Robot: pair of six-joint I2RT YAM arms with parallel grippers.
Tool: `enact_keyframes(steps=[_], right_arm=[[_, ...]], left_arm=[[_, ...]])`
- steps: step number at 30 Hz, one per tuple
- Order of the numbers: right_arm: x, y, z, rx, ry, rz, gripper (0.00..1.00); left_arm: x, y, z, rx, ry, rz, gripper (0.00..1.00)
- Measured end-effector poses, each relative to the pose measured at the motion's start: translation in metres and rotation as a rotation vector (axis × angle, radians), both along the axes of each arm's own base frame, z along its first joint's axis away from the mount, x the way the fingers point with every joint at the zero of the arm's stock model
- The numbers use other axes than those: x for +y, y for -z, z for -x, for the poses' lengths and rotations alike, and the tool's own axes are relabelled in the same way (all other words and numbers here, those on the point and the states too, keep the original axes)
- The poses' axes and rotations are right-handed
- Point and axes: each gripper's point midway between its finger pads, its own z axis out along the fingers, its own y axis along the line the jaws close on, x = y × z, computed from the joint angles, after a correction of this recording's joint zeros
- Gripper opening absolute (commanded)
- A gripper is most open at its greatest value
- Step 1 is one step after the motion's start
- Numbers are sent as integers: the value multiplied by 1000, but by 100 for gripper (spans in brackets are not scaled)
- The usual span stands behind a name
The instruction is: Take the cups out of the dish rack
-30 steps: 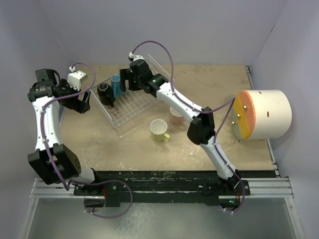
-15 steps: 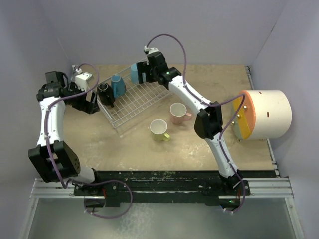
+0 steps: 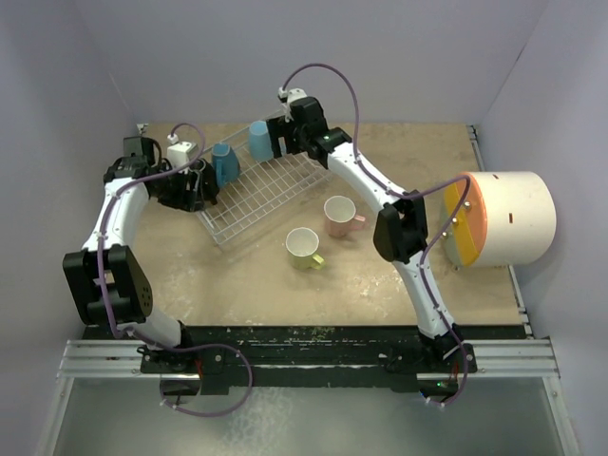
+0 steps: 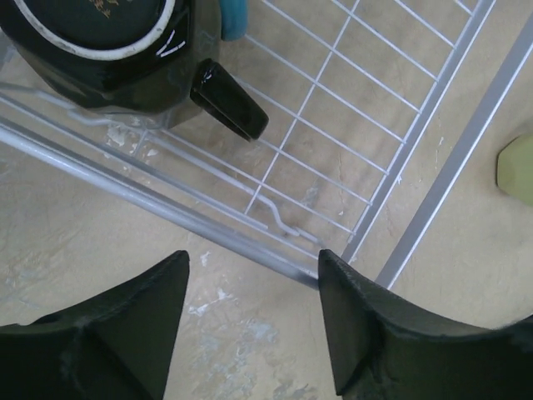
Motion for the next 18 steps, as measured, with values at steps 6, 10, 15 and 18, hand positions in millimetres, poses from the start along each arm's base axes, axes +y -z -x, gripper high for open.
enact_keyframes(steps=[6, 10, 15, 18], right_arm=[[1, 1, -1, -14, -26, 16, 91], [0, 4, -5, -21, -45, 19, 91], [-1, 22, -12, -17, -82, 42, 88], [0, 34, -14, -9, -105, 49, 85]], left_arm=[[-1, 8, -12, -7, -23, 11, 37], [1, 8, -14, 8, -80, 33, 23], [9, 7, -16, 7, -130, 27, 10], [15, 6, -17, -4, -137, -2, 10]])
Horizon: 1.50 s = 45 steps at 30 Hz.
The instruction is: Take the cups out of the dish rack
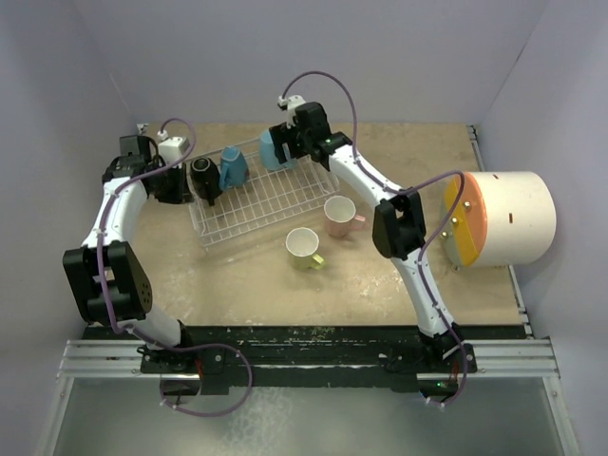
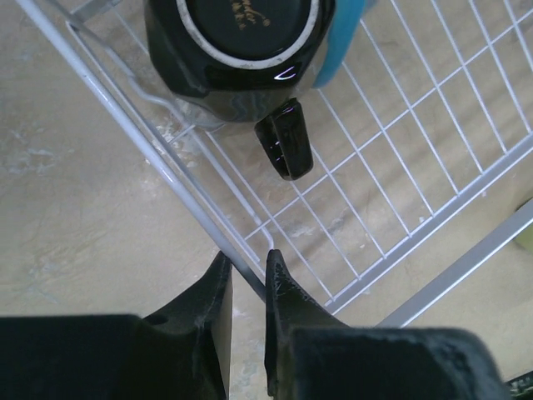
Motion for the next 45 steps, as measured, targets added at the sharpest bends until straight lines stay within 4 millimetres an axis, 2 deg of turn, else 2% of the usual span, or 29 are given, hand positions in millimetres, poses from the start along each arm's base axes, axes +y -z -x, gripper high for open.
enact_keyframes(steps=[3, 5, 7, 8, 10, 14, 18, 23, 27, 30, 32, 35, 37, 39, 41, 45], right_arm=[[4, 11, 6, 16, -37, -4, 80], [3, 20, 10, 25, -42, 3, 75], [2, 32, 14, 40, -45, 14, 70], [0, 39, 18, 54, -47, 24, 67], [-4, 53, 23, 80, -47, 43, 60], [-10, 65, 29, 101, -46, 70, 46], [-11, 59, 26, 79, -39, 72, 44], [-4, 41, 23, 36, -52, 60, 45], [4, 16, 17, -14, -59, 36, 43], [9, -1, 13, -46, -63, 17, 36], [11, -4, 13, -50, -63, 13, 31], [11, -2, 14, -43, -65, 15, 29], [11, -2, 15, -41, -65, 16, 32], [11, -1, 15, -40, -65, 17, 46], [11, 0, 15, -35, -62, 15, 51], [9, 6, 18, -14, -60, 23, 51]], left_arm=[[4, 0, -2, -18, 25, -34, 12], [4, 0, -2, -20, 31, -40, 17], [4, -1, -2, -21, 36, -44, 27], [4, -1, -3, -23, 42, -47, 35], [4, -1, -4, -35, 71, -60, 41], [1, 6, 0, -23, 122, -82, 53], [0, 9, 8, 5, 141, -85, 72], [-2, -2, 18, 6, 151, -88, 79], [-5, -40, 16, -64, 160, -88, 80], [-8, -67, 13, -132, 171, -85, 81], [-11, -79, 15, -156, 178, -79, 81], [-16, -85, 19, -163, 192, -60, 84], [-18, -85, 21, -158, 205, -51, 88], [-20, -85, 23, -158, 216, -45, 92], [-22, -88, 26, -165, 228, -38, 93], [-29, -102, 34, -203, 245, -24, 93]])
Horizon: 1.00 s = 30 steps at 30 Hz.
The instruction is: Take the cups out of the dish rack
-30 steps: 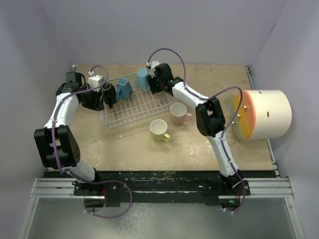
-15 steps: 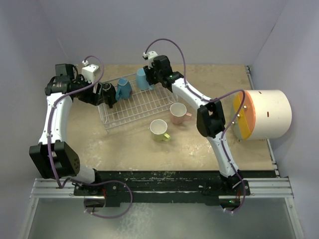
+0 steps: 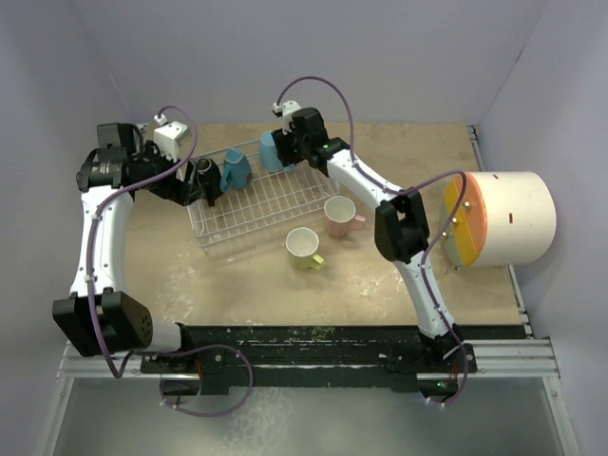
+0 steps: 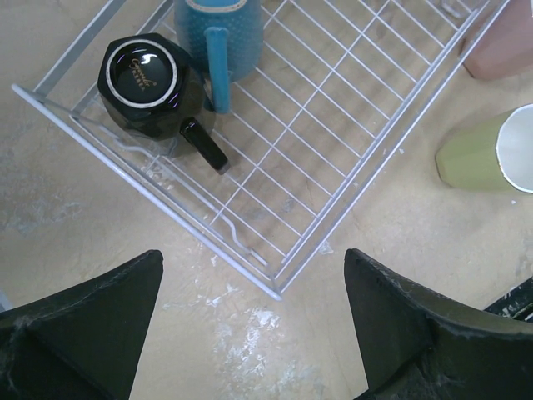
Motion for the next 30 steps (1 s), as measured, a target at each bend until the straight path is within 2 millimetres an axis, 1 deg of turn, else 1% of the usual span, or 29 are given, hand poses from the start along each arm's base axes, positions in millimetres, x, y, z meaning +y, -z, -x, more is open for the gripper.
enact_keyframes(steps=[4, 7, 9, 11, 14, 17, 19, 22, 24, 26, 27, 28, 30], right_arm=[[0, 0, 0, 3, 1, -1, 45], [1, 0, 0, 3, 4, -7, 38], [1, -1, -1, 0, 6, -13, 36], [2, -2, -2, -6, 7, -19, 38], [3, -2, -2, -7, 7, -24, 47], [3, 1, -1, -3, 4, -25, 50], [4, 5, -1, 0, -2, -27, 50], [5, 14, 2, 14, -15, -27, 47], [6, 20, 3, 23, -17, -24, 42], [6, 26, 3, 32, -17, -21, 34], [7, 28, 3, 35, -19, -23, 28], [8, 30, 3, 38, -20, -26, 20], [9, 31, 5, 46, -30, -33, 0]], left_arm=[[-5, -12, 7, -33, 17, 14, 93], [-8, -14, 9, -37, 26, 21, 94], [-8, -14, 9, -39, 30, 21, 96], [-8, -15, 8, -47, 41, 18, 97], [-9, -16, 9, -54, 49, 20, 98], [-10, -18, 9, -61, 55, 20, 98], [-11, -19, 10, -65, 57, 21, 98], [-11, -20, 10, -69, 59, 23, 98], [-12, -21, 10, -72, 61, 24, 98], [-12, -21, 10, -72, 61, 24, 98], [-12, -21, 10, -72, 61, 24, 98], [-12, -21, 10, -73, 61, 24, 98], [-11, -21, 10, -73, 61, 23, 98]])
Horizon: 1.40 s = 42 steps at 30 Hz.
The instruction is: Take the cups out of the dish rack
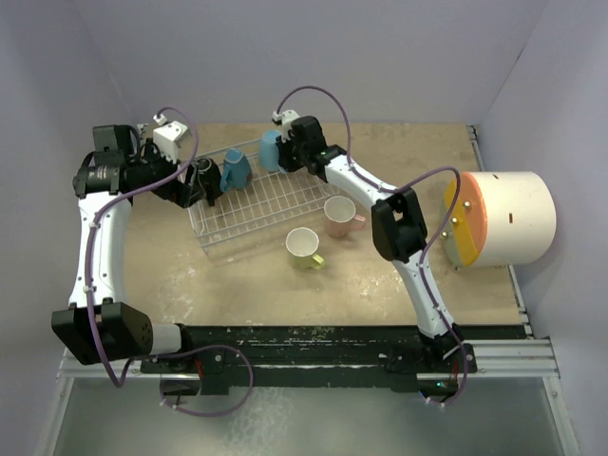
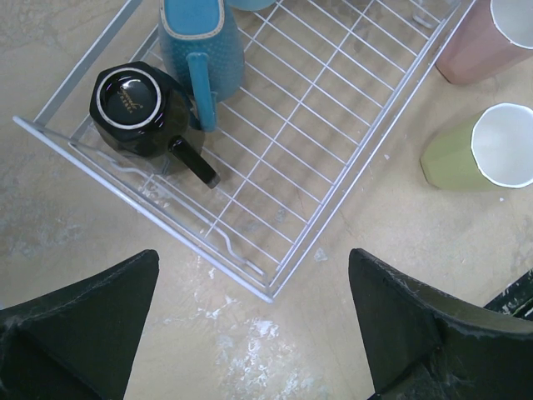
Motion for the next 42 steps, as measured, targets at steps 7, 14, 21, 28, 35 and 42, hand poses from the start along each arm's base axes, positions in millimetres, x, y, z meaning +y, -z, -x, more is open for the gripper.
enact_keyframes(steps=[7, 14, 21, 28, 35, 42], right_arm=[[1, -2, 3, 0, -1, -24, 0], [-10, -41, 37, 58, 16, -86, 0], [-22, -177, 97, 20, -1, -348, 0], [-37, -263, 205, 113, -118, -720, 0], [-21, -238, 271, 369, -152, -852, 0], [8, -242, 314, 519, -213, -952, 0]], left_arm=[[0, 11, 4, -31, 36, -30, 100], [-8, 0, 8, -200, 141, -77, 100], [-35, -30, 17, -460, 358, -128, 100], [-65, -79, 43, -796, 529, -258, 97], [-81, -125, 80, -1121, 648, -404, 94], [-90, -127, 103, -1245, 767, -504, 94]])
